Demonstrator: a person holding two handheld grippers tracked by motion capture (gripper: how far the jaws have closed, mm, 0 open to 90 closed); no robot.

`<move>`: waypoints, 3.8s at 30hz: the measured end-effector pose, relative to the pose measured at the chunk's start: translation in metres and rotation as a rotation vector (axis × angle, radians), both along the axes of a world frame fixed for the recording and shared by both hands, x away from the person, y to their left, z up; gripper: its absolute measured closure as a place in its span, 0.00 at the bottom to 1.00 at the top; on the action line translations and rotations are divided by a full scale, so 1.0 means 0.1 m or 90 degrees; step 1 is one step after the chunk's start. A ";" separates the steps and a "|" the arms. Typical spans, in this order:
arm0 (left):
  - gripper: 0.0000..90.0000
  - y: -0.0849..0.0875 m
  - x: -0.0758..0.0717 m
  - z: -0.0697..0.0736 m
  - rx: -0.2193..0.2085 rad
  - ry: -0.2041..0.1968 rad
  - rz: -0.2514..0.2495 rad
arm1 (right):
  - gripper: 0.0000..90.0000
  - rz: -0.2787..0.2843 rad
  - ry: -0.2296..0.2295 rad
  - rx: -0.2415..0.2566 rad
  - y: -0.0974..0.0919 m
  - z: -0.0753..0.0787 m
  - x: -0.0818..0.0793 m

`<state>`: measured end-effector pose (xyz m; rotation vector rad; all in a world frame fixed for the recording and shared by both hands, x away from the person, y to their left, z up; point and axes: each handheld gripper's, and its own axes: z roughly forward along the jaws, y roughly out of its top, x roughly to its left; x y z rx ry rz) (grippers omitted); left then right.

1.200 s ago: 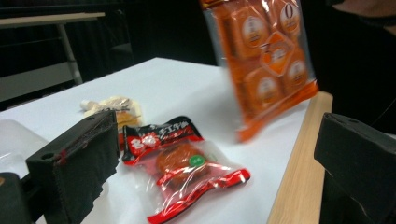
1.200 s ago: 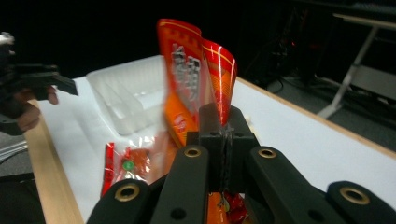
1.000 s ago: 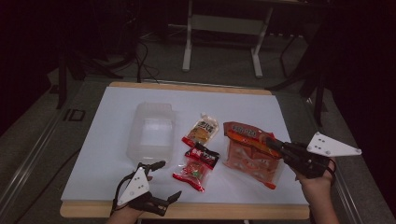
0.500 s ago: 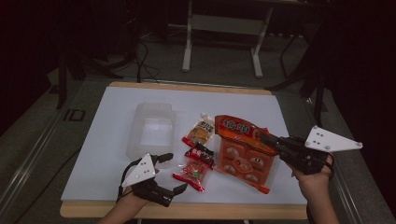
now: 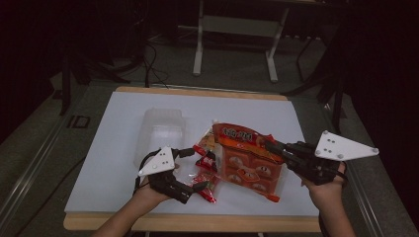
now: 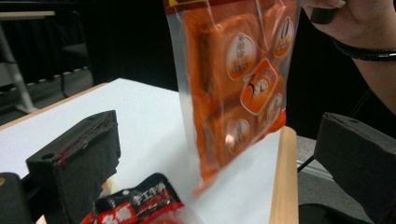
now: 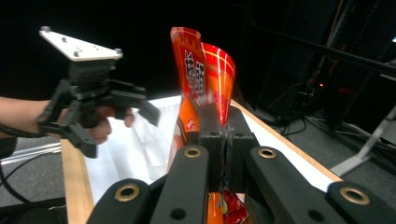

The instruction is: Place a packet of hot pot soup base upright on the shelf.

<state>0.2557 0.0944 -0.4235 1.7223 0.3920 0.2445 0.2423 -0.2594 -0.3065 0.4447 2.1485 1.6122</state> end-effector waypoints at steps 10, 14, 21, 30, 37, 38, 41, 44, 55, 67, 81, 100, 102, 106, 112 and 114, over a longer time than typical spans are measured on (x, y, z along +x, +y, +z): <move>0.01 -0.17 0.21 0.13 -0.002 -0.017 -0.047 | 0.99 0.045 -0.002 0.006 0.18 0.06 -0.05; 0.18 -0.22 0.27 0.15 -0.009 -0.011 -0.063 | 0.99 0.056 -0.003 0.002 0.23 0.05 -0.06; 0.35 -0.29 0.30 0.11 -0.017 -0.006 -0.141 | 0.99 0.069 0.001 -0.001 0.28 0.04 -0.06; 0.76 -0.34 0.33 0.09 -0.030 0.009 -0.205 | 0.99 0.067 0.003 0.002 0.27 0.00 -0.04; 0.79 -0.35 0.33 0.09 -0.021 0.019 -0.214 | 0.98 0.062 0.002 -0.001 0.24 -0.03 -0.04; 0.79 -0.34 0.32 0.10 -0.023 0.017 -0.212 | 0.98 0.062 0.000 0.000 0.24 -0.03 -0.04; 0.79 -0.32 0.30 0.13 -0.022 -0.003 -0.202 | 0.97 0.061 -0.002 0.006 0.23 -0.04 -0.03; 0.79 -0.29 0.30 0.18 -0.022 0.003 -0.193 | 0.96 0.059 -0.005 0.019 0.23 -0.04 -0.03; 0.79 -0.22 0.23 0.36 -0.013 -0.019 -0.160 | 0.69 0.036 -0.015 0.060 0.19 0.01 -0.02; 0.79 0.00 0.30 0.55 -0.055 -0.038 -0.088 | 0.21 -0.058 -0.023 0.102 0.05 -0.05 0.00; 0.79 0.49 0.46 0.81 -0.113 -0.089 0.079 | 0.12 -0.052 -0.016 0.076 -0.02 -0.16 0.01; 0.79 1.10 0.83 0.52 -0.152 -0.091 0.265 | 0.15 -0.084 -0.010 0.048 -0.03 -0.31 0.08; 0.79 1.15 0.87 0.45 -0.158 -0.082 0.278 | 0.15 -0.083 -0.008 0.046 -0.03 -0.33 0.09; 0.79 1.23 0.94 0.31 -0.158 -0.077 0.300 | 0.15 -0.077 -0.003 0.041 -0.02 -0.38 0.10; 0.79 1.31 1.02 0.11 -0.143 -0.066 0.325 | 0.15 -0.067 0.000 0.030 -0.01 -0.40 0.10; 0.79 1.33 1.05 0.03 -0.129 -0.069 0.328 | 0.15 -0.061 0.002 0.029 0.00 -0.41 0.11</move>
